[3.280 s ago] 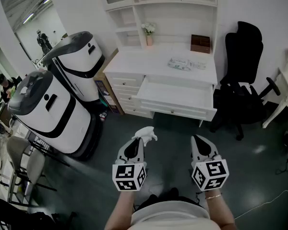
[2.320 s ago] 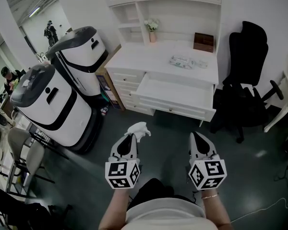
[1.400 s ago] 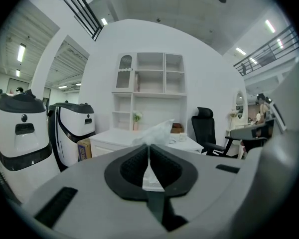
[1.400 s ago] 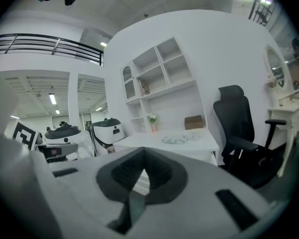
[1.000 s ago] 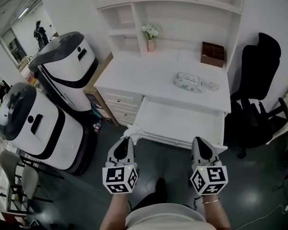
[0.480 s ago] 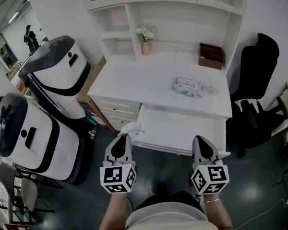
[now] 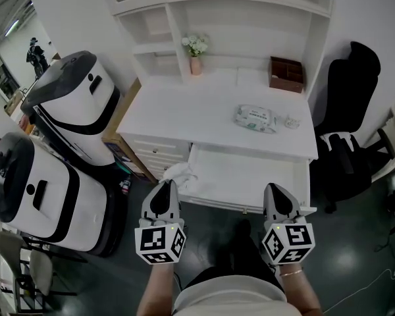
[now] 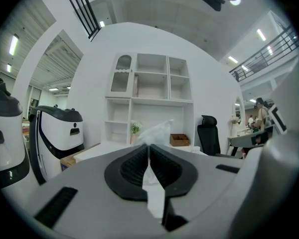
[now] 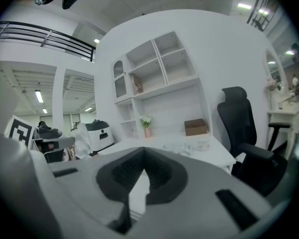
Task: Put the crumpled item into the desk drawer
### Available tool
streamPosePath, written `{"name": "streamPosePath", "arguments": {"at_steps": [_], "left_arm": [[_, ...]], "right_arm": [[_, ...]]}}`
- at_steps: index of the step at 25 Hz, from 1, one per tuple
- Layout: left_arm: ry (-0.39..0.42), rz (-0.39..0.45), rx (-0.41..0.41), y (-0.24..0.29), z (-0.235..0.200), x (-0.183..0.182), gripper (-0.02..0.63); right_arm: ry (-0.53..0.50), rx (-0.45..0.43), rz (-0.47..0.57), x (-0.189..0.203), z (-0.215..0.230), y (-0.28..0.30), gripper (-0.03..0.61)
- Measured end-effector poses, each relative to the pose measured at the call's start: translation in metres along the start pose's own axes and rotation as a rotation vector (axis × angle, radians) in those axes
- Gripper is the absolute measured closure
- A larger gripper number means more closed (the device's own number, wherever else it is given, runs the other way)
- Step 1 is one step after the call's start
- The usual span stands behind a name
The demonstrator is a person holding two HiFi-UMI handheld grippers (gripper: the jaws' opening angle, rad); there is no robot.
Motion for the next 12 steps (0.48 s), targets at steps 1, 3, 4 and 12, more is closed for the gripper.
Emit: {"name": "streamPosePath", "arguments": {"at_steps": [1,3,4,12], "left_arm": [[0.001,0.004,0.000,0.002,0.000,-0.001,0.606],[0.006,0.012,-0.001,0.005,0.000,-0.004,0.606],[0.009,0.014,-0.003,0.008,-0.001,-0.004,0.606],[0.025,0.034,-0.012,0.034,-0.003,-0.010,0.606]], "right_arm": [[0.003,-0.002,0.003,-0.001,0.000,0.002,0.577],[0.003,-0.007,0.010,-0.004,0.001,0.007,0.577],[0.002,-0.008,0.014,-0.005,0.002,0.010,0.577],[0.010,-0.006,0.036,-0.012,0.017,0.034,0.577]]}}
Point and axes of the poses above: the fingertips, and each gripper's own axes: y forward along the fingers, z to its right, x out of its underside, the point moved 6 cm from there along -y, backward along the fingers, and after that the axes turned 11 degrees about z, right-handed, at the moved point
